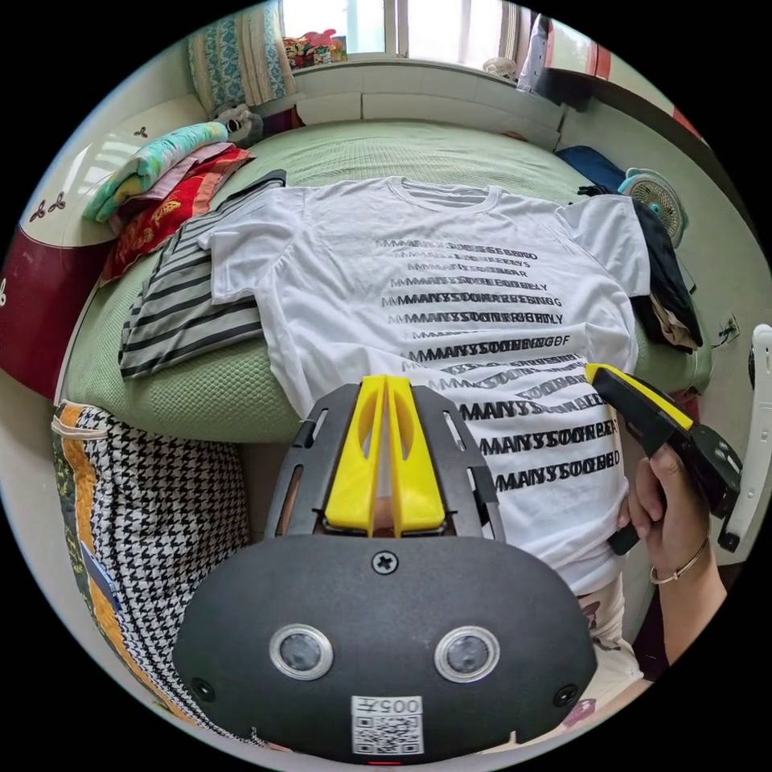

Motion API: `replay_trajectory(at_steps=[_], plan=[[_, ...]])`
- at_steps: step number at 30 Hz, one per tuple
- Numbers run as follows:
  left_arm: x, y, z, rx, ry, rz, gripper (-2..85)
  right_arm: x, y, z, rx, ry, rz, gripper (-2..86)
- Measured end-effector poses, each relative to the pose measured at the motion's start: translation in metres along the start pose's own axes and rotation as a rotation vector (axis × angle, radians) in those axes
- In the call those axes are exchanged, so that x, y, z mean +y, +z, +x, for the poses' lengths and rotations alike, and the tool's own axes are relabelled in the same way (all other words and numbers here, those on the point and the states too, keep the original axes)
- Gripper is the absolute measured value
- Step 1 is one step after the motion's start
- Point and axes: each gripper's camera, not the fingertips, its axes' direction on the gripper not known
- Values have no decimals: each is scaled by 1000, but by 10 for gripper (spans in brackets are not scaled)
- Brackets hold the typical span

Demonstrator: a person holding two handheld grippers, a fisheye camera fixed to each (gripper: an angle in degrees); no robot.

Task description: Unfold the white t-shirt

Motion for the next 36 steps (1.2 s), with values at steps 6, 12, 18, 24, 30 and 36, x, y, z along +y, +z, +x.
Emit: replay_trajectory(at_steps=[6,12,18,24,30,36], plan=[[1,-4,4,18,-2,-5,-5,0,-1,-1,-31,2,-8,-10],[-5,-14,30,-97,119,24,-1,-5,-4,-12,15,-130,-23,-10],[-27,-28,51,-28,131,135,0,-24,-21,-33,7,-227,81,-11],[-50,-18,60,2,72,12,-1,-39,-3,-41,9,-178,-33,-12],[-55,-11,65,28,53,-58,-1,-42,10,-41,-21,-145,-110,-13],[-55,-12,67,7,52,-48,-1,-42,12,-37,-25,-129,-115,-11]])
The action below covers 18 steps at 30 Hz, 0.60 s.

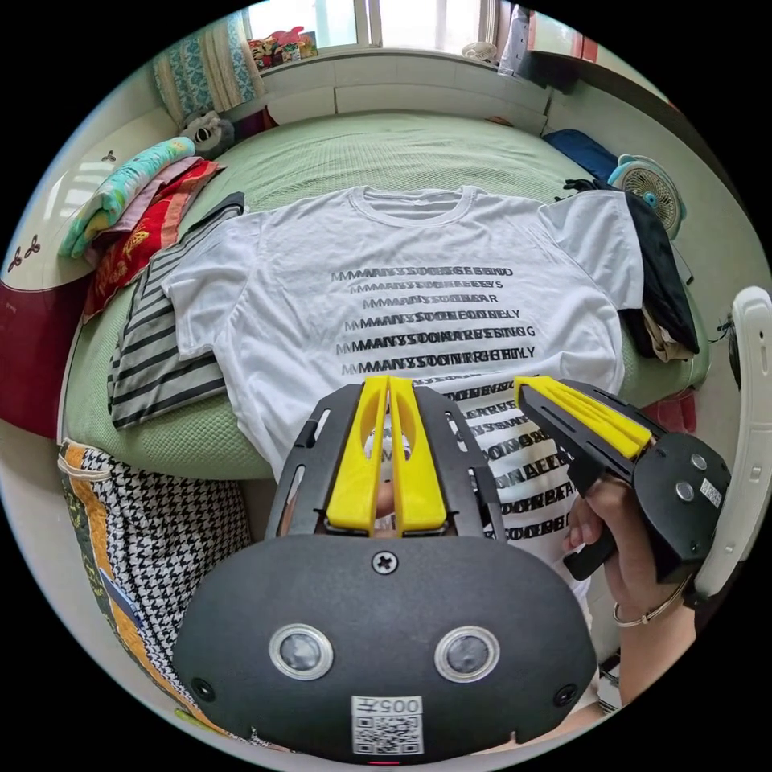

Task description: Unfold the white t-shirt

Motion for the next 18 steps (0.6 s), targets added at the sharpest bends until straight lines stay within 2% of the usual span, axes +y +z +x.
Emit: replay_trajectory(at_steps=[18], plan=[[11,-7,-1,-32,22,60,-1,13,-9,11,-18,3,46,-12]])
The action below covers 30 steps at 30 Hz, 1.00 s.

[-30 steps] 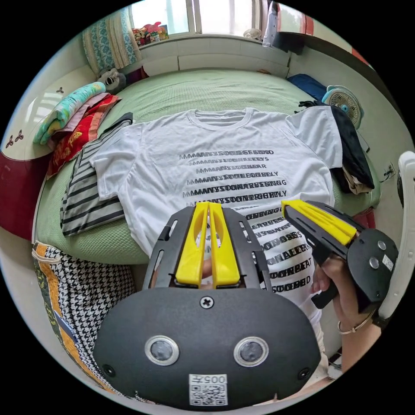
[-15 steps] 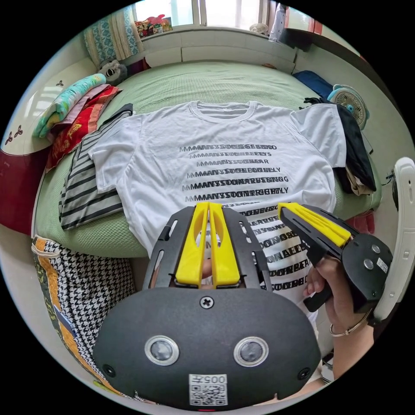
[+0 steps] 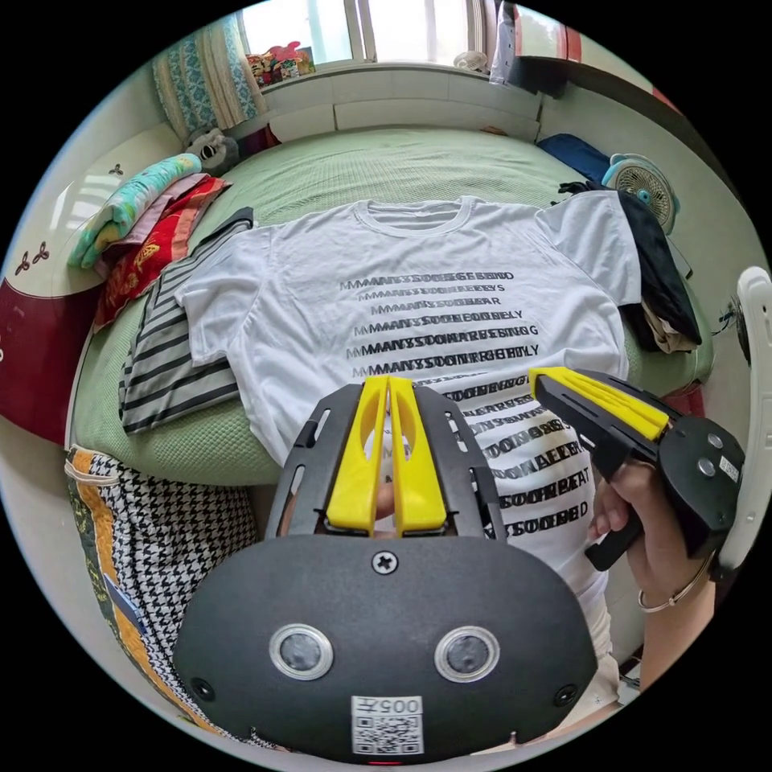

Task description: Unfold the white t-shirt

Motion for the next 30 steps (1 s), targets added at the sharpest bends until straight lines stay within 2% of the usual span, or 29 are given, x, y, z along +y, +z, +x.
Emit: replay_trajectory(at_steps=[12,17,21,30], plan=[[5,-4,-18,58,11,16,-1,17,-15,57,85,93,58,-14],[6,-4,-14,81,53,19,-1,38,-22,99,115,215,67,-13],[6,3,-19,76,41,-1,-1,50,-24,125,62,311,59,-10],[14,5,-58,34,-32,6,0,24,-7,63,48,146,32,-12]])
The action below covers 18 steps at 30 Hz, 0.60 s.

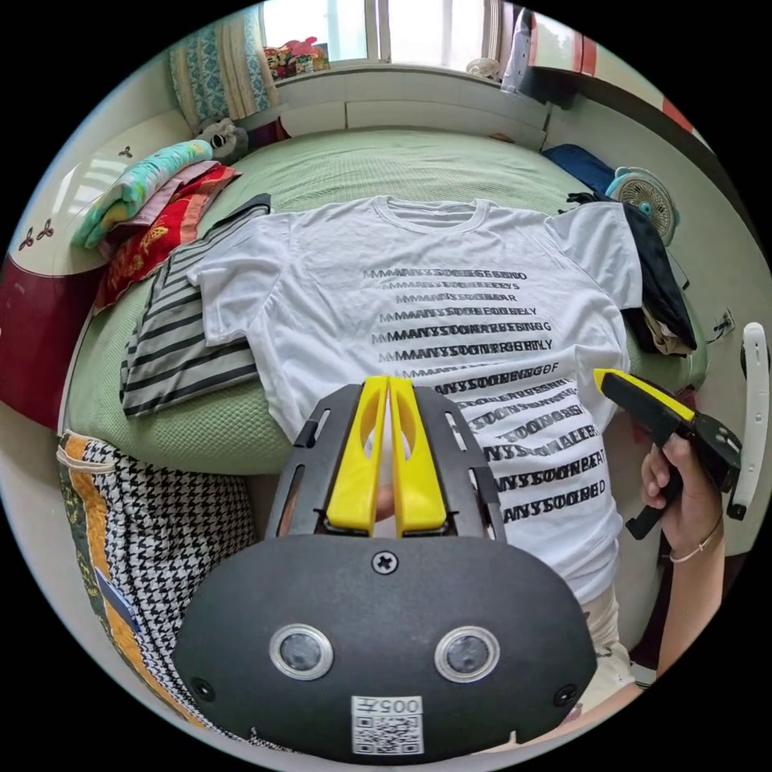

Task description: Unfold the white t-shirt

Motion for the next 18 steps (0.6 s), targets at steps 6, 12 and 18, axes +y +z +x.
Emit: replay_trajectory(at_steps=[6,12,18], plan=[[6,3,-46,-10,-105,-30,-1,-11,6,-66,-28,-155,-14,-13],[17,16,-48,24,-81,-50,-1,-12,27,-95,39,-207,-95,-12],[13,26,-50,-5,-40,-76,-1,-16,30,-94,15,-203,-87,-12]])
